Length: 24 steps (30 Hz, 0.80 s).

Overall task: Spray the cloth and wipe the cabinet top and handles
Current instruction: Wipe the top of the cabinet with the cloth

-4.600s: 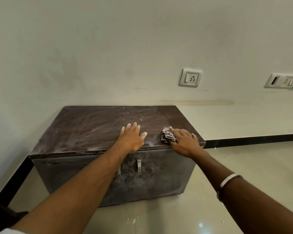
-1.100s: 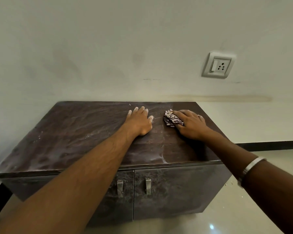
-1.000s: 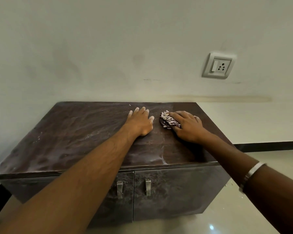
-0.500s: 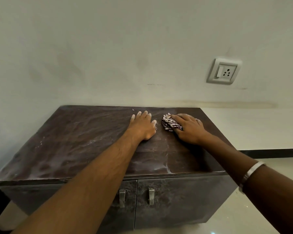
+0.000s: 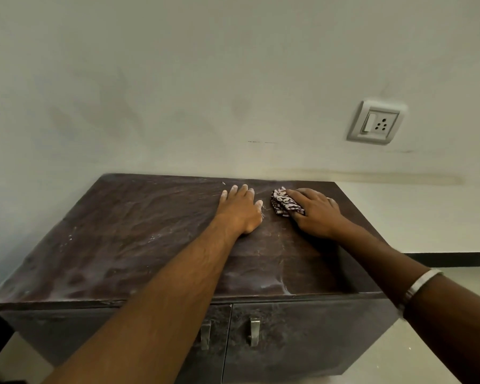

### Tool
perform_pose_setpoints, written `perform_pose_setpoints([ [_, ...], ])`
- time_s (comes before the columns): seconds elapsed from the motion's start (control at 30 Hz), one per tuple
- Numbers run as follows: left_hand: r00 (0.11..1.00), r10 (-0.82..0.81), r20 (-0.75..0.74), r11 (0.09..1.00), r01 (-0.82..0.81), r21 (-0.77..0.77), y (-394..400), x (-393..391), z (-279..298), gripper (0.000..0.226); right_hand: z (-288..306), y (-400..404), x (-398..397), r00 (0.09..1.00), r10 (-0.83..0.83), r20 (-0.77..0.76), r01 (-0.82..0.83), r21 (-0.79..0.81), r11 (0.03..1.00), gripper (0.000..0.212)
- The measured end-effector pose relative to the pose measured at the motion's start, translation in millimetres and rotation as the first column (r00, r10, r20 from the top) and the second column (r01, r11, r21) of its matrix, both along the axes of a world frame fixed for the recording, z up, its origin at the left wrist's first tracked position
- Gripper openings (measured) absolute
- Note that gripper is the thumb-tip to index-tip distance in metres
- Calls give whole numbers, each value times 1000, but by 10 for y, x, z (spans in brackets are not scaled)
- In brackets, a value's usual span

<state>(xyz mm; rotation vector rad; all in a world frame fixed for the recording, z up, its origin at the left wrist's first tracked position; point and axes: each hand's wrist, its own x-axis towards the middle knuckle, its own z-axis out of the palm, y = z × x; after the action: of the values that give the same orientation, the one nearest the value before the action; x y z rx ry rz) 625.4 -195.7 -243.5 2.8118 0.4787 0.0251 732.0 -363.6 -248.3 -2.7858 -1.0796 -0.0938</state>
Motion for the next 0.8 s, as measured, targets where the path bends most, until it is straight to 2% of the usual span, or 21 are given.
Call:
perform_pose_setpoints([
  [0.13, 1000, -6, 0, 1000, 6, -8, -24, 24, 22, 58, -64, -133, -32, 997, 76, 29, -76, 13, 997, 57],
  [0.37, 1000, -10, 14, 1000, 10, -5, -11, 16, 10, 58, -3, -84, 121, 998, -52, -47, 48, -71, 996, 58],
  [0.63, 1000, -5, 24, 1000, 5, -15, -20, 59, 29, 58, -94, -90, 34, 998, 54, 15, -54, -22, 998, 56],
  [0.8, 1000, 9, 18, 1000, -8, -19, 25, 46, 23, 59, -48, -84, 193, 1000, -23, -2, 23, -59, 998, 59],
])
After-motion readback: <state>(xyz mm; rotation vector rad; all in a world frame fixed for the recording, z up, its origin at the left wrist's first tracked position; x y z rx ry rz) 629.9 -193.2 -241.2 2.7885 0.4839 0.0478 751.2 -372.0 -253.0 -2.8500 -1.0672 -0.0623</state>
